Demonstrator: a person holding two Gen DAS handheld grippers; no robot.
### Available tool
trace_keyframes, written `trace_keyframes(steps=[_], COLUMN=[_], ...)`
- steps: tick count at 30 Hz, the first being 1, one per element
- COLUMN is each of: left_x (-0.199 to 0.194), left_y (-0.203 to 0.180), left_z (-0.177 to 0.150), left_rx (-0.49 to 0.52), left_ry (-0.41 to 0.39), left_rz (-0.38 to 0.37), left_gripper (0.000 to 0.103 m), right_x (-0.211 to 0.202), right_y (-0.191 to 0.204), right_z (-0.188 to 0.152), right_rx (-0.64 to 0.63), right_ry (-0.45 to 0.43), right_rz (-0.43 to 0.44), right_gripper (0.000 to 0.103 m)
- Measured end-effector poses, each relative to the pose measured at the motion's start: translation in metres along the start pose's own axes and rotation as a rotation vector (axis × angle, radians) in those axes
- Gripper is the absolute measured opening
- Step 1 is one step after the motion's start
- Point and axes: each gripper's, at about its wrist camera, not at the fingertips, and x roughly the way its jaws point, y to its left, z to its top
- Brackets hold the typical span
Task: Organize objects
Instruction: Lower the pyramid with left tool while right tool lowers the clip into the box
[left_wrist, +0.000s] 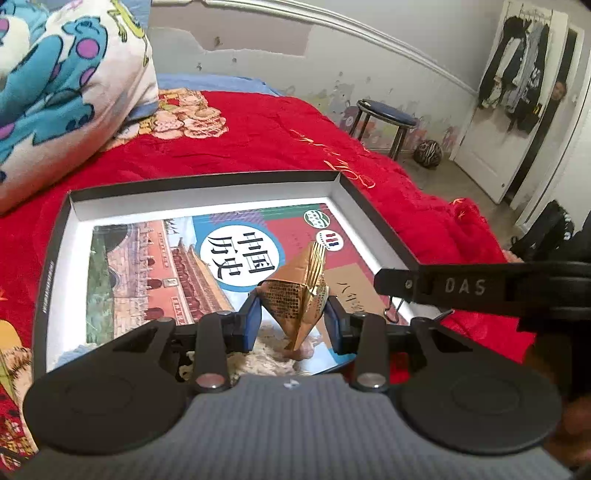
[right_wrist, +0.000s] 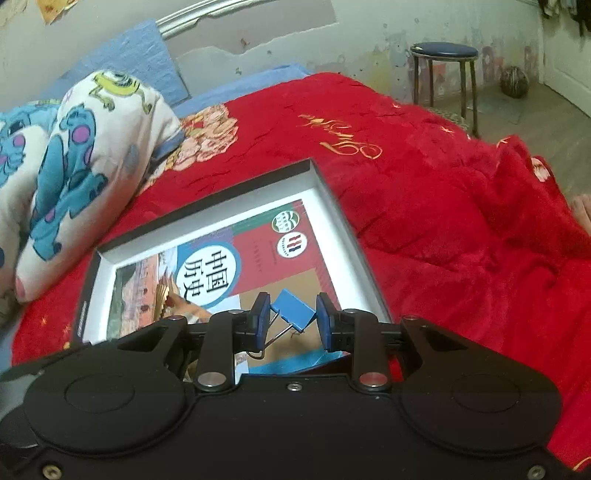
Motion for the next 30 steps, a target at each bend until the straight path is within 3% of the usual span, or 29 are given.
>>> trace_keyframes(steps=[30], left_x=[0.009], left_y=[0.002], left_z=[-0.002], left_rx=[0.006], left_ry=[0.052], left_rz=[-0.020], left_gripper=[0.042], right_x=[0.020], right_y=[0.000], right_z=[-0.002], right_rx=[0.035], right_ry=[0.099], right_rz=[0.015], right_gripper=[0.026])
